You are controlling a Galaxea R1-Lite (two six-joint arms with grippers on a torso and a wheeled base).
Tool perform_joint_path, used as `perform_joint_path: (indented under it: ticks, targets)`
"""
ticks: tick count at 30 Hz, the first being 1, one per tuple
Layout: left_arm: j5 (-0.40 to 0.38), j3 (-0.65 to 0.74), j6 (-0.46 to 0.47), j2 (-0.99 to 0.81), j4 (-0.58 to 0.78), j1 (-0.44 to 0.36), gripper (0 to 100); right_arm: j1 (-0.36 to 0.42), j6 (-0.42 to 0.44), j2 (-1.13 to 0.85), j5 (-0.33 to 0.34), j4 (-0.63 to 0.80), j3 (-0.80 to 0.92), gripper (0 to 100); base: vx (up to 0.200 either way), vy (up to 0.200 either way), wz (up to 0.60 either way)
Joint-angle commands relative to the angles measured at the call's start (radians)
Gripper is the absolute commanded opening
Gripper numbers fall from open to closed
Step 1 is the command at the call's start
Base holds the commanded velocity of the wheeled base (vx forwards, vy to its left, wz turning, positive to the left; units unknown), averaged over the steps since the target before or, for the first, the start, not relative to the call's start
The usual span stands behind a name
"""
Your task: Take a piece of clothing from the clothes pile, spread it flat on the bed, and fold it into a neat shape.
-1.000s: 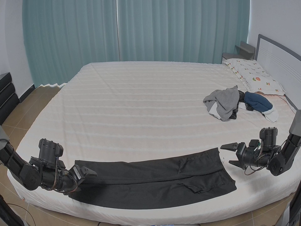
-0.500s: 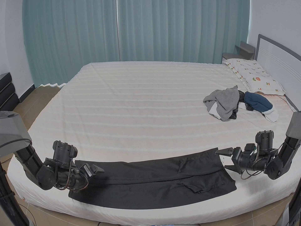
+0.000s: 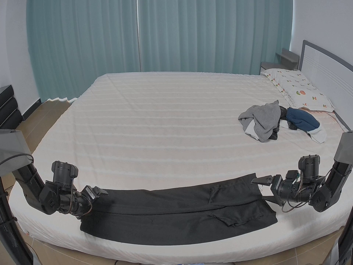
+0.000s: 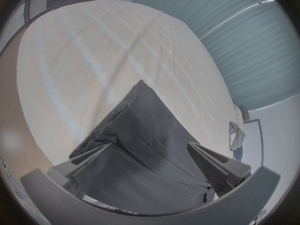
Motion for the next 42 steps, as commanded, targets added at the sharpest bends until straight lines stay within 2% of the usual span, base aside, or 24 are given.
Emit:
perform_joint_path:
  ticks: [1, 13, 20, 28, 38, 39, 42]
  targets:
    - [0.000, -0.003, 0.004, 0.007, -0.001, 0.032, 100, 0.000, -0.001, -0.002, 0.000, -0.001, 0.005, 100, 0.000, 0.000, 0.00]
    - [-0.014, -0.024, 0.007, -0.073, 0.008, 0.122, 100, -0.001, 0.002, 0.006, -0.001, -0.073, 0.032, 100, 0.000, 0.000, 0.00]
    - [-0.040, -0.040, 0.007, -0.070, 0.005, 0.088, 100, -0.001, 0.002, 0.006, -0.001, -0.073, 0.031, 100, 0.000, 0.000, 0.00]
    - [-0.034, -0.061, 0.015, -0.005, 0.001, 0.073, 100, -0.004, 0.002, 0.009, 0.000, -0.073, 0.028, 100, 0.000, 0.000, 0.00]
    - [-0.022, -0.034, 0.082, -0.001, -0.001, 0.075, 100, -0.006, 0.000, 0.015, -0.001, -0.073, 0.024, 100, 0.000, 0.000, 0.00]
    - [-0.019, -0.034, 0.099, 0.012, -0.001, 0.076, 0, -0.006, 0.000, 0.015, -0.001, -0.073, 0.024, 100, 0.000, 0.000, 0.00]
    - [-0.019, -0.035, 0.104, 0.028, -0.001, 0.076, 0, -0.007, 0.000, 0.015, -0.001, -0.073, 0.023, 100, 0.000, 0.000, 0.00]
